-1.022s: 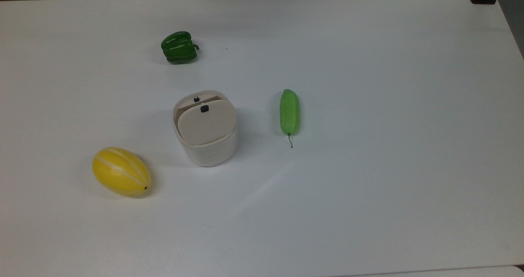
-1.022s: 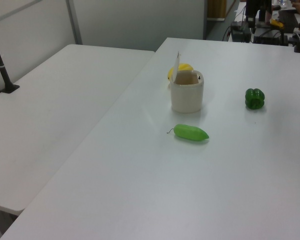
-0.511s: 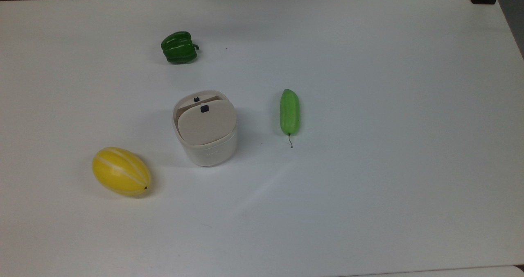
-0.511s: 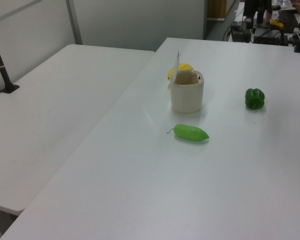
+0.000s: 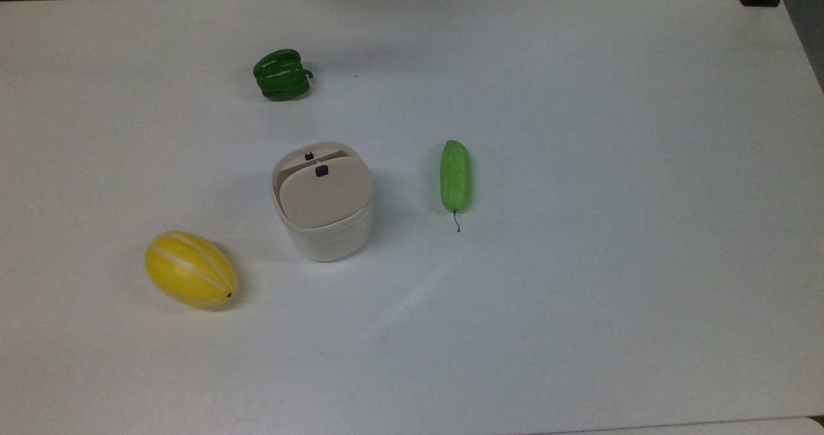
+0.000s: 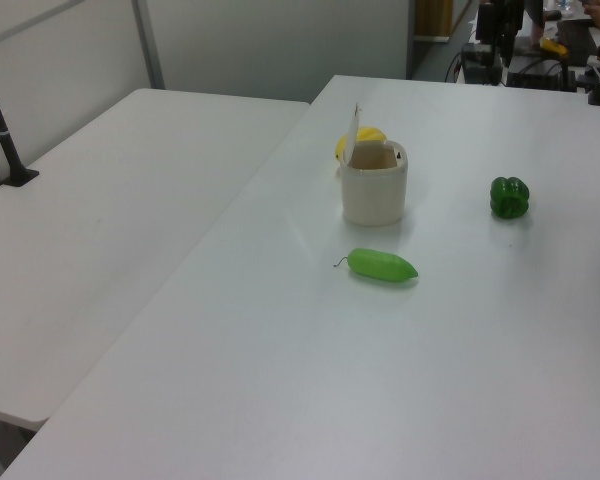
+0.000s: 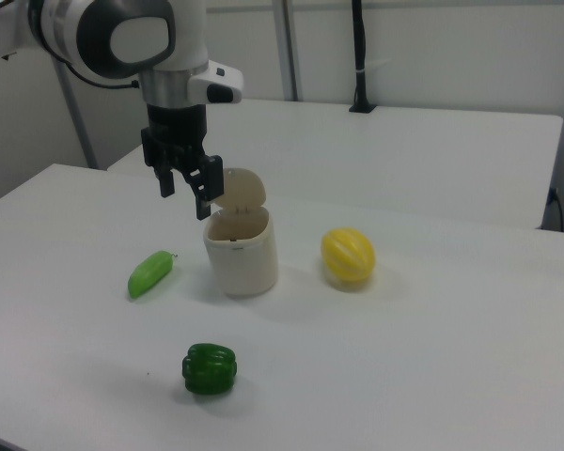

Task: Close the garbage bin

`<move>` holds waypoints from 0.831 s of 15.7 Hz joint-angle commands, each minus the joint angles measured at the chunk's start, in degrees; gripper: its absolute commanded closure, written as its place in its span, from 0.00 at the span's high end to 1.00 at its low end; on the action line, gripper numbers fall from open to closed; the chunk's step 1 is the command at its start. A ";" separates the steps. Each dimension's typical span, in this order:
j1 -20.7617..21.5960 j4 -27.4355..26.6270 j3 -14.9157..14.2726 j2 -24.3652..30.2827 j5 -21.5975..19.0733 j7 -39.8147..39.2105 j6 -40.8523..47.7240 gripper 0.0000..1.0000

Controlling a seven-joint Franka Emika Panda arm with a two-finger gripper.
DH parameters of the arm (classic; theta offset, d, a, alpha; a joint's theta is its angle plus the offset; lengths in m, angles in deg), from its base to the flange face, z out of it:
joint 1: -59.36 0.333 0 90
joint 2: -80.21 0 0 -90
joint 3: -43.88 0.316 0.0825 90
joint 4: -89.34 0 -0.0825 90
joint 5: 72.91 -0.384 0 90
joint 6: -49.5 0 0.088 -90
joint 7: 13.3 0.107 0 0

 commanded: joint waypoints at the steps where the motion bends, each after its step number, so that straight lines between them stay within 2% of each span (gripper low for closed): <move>1: 0.81 0.35 0.30 -0.84 -0.23 -0.90 -3.41 0.13; 2: 0.89 0.35 0.39 -1.02 -0.41 -0.91 -4.38 0.03; 3: 1.59 0.35 0.48 -1.45 -0.50 -0.91 -5.52 0.00; 5: 3.87 0.35 0.39 -2.42 -0.32 -0.38 -9.90 0.00; 8: 4.76 0.88 0.48 -4.79 -0.76 -1.34 -17.89 0.00; 11: 7.22 5.79 0.48 -9.44 -1.02 -8.09 -23.97 0.00; 13: 8.18 8.17 0.48 -12.17 -2.34 -8.73 -28.62 0.00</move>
